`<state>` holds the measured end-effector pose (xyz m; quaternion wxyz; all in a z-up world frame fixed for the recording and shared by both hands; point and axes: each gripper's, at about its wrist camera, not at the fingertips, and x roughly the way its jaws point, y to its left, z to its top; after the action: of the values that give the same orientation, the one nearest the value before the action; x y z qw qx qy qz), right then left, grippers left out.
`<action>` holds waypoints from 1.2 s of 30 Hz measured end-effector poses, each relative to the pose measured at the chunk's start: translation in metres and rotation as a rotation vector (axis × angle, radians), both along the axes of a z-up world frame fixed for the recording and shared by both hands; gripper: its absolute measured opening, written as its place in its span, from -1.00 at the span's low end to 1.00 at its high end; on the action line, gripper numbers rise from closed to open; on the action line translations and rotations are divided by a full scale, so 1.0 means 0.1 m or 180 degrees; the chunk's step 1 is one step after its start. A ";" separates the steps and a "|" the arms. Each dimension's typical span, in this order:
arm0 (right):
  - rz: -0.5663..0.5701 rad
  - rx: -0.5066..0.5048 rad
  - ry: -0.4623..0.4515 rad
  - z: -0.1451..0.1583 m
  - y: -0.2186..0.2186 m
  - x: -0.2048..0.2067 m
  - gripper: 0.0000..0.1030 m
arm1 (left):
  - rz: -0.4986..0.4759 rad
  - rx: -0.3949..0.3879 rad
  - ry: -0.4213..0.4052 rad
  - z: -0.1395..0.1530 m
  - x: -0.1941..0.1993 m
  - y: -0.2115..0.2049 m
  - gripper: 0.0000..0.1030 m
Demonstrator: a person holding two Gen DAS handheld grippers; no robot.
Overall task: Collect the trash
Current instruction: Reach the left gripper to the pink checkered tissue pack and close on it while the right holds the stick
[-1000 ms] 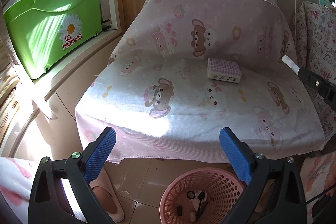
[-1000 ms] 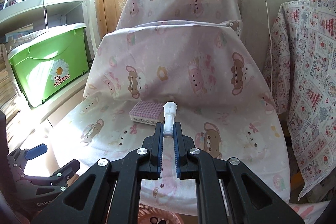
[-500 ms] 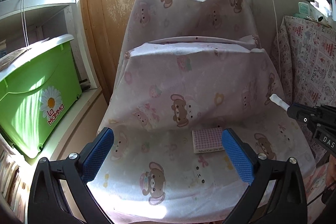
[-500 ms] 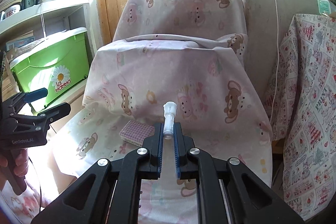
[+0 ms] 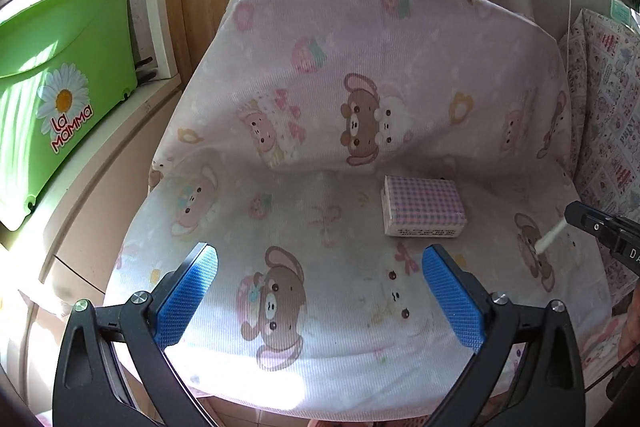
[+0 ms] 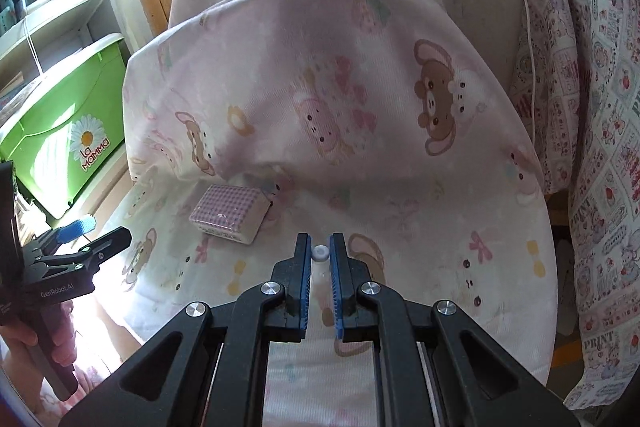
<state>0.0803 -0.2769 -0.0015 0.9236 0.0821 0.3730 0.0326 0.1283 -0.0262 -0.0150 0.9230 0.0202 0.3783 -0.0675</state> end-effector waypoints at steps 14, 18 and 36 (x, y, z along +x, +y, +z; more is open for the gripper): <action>-0.0177 0.0104 -0.0031 0.10 -0.18 -0.03 -0.80 | -0.0411 0.0071 0.0129 -0.23 0.25 -0.54 0.97; -0.0226 0.0158 0.0054 0.06 -0.24 0.01 -0.80 | -0.0396 0.0119 0.0223 -0.31 0.33 -0.71 0.97; -0.0334 0.0031 0.0093 0.06 -0.33 0.05 -0.80 | 0.0031 -0.0053 0.0385 -0.39 0.77 -0.80 0.97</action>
<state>0.0848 -0.3098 0.0049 0.9181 0.1065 0.3815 -0.0152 0.2057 -0.1059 -0.0544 0.8989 0.0066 0.4329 -0.0672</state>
